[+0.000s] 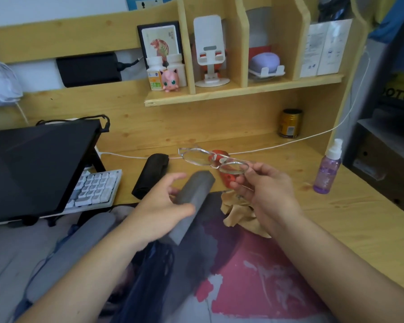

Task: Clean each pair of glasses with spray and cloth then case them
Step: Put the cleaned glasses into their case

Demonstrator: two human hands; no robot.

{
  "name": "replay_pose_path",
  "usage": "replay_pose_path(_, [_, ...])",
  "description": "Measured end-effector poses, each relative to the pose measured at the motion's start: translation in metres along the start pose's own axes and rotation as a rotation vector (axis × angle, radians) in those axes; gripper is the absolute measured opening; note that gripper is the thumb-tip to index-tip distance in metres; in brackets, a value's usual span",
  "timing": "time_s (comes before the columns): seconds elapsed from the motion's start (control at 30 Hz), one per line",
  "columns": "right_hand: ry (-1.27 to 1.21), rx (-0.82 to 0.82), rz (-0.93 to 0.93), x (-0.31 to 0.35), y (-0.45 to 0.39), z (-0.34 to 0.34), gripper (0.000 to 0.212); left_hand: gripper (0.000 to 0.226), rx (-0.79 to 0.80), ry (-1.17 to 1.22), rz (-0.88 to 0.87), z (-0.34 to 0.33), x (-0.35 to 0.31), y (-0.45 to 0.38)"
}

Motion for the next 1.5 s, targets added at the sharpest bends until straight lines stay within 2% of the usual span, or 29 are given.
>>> replay_pose_path(0.1, [-0.057,0.116,-0.087,-0.014,0.012,-0.019,0.016,0.072,0.010,0.134,0.026,-0.002,0.014,0.014])
replay_pose_path(0.27, [-0.171,0.259,-0.148,-0.037,0.033,-0.048,0.020,0.058,-0.034,0.403,0.041,-0.011,0.014,0.018])
replay_pose_path(0.43, [-0.214,0.222,-0.097,-0.044,0.031,-0.049,0.021,0.049,-0.047,0.629,0.107,-0.025,0.015,0.026])
replay_pose_path(0.57, [-0.211,0.212,-0.042,-0.044,0.030,-0.047,0.017,0.051,-0.090,0.787,0.135,-0.034,0.017,0.028])
replay_pose_path(0.7, [-0.184,0.172,-0.044,-0.046,0.024,-0.041,0.020,0.035,-0.114,0.921,0.162,-0.032,0.018,0.029])
replay_pose_path(0.93, [-0.211,0.123,-0.093,-0.052,0.016,-0.029,0.022,0.044,-0.040,1.270,0.216,-0.022,0.023,0.028])
replay_pose_path(1.0, [-0.211,0.125,-0.105,-0.054,0.017,-0.029,0.020,0.040,-0.029,1.350,0.193,-0.016,0.019,0.030])
replay_pose_path(1.1, [-0.214,0.138,-0.113,-0.055,0.018,-0.030,0.019,0.029,-0.057,1.401,0.171,-0.011,0.019,0.033])
replay_pose_path(1.2, [-0.215,0.146,-0.126,-0.054,0.018,-0.031,0.016,0.031,-0.058,1.418,0.189,-0.012,0.021,0.034])
replay_pose_path(1.43, [-0.209,0.151,-0.128,-0.051,0.018,-0.030,0.016,0.050,0.130,1.442,0.200,-0.026,0.016,0.037])
replay_pose_path(1.5, [-0.178,0.153,-0.129,-0.049,0.018,-0.031,0.015,0.047,0.172,1.449,0.201,-0.027,0.014,0.037])
Point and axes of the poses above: each hand's wrist, its own y-axis away from the middle knuckle, its own z-axis out of the back of the hand, x = y × z, the point moved 8 cm from there along -y, towards the middle knuckle, and after that the axes turned 2 degrees about -z, right-handed, at the moved point
